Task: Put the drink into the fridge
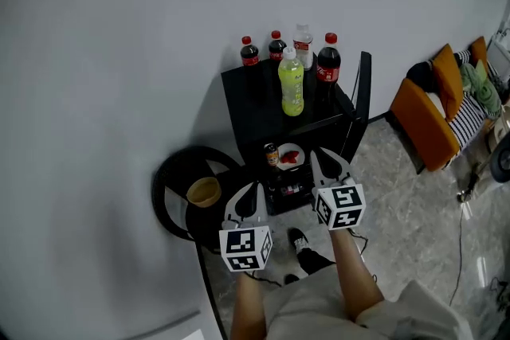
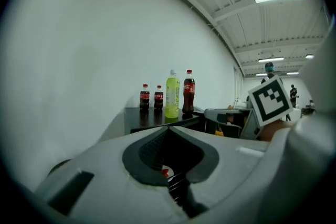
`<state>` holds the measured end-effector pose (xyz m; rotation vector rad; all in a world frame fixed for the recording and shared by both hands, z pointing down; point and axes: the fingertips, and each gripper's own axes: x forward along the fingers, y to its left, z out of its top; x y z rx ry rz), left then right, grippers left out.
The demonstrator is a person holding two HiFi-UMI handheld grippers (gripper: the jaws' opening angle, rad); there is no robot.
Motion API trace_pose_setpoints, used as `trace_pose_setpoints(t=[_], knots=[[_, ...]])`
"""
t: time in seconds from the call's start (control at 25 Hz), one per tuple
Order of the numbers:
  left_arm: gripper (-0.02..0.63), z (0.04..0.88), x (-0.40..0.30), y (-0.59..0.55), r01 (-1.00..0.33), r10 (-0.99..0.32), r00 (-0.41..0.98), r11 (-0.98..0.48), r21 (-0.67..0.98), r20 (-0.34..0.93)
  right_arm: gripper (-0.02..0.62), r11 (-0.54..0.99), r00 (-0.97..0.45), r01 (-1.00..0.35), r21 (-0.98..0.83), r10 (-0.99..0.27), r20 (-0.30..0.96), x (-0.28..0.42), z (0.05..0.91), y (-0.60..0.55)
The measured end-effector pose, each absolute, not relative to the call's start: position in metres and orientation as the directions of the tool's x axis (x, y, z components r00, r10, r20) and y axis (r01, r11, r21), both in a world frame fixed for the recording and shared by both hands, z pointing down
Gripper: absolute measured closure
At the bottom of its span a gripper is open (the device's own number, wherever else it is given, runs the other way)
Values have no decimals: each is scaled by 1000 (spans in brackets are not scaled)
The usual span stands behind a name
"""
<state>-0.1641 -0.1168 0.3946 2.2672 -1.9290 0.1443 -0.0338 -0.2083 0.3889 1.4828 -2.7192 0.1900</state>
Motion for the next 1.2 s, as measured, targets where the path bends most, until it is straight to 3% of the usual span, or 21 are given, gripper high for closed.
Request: trace_pose_setpoints(t=[0.24, 0.48, 0.6, 0.8, 1.2], knots=[[597, 352, -172, -191, -983, -976, 179, -181, -7, 124, 570, 560, -566, -824, -88, -822, 66, -67, 363, -284], [597, 336, -175, -242, -979, -974, 198, -202, -24, 106, 387, 593, -598, -802, -78, -798, 74, -89, 349, -341], [597, 334, -183, -260, -982, -978, 185, -188, -24, 100, 326, 604, -604, -796, -41, -789, 111, -99, 354, -362], [597, 338, -198, -279, -988, -983, 148, -151, -25, 113, 308, 618, -611, -786, 0, -777, 149, -116, 359, -389], [597, 338, -205, -274, -992, -987, 118, -122, -28, 110, 310, 604, -599, -797, 9, -793, 108, -114, 357, -391]])
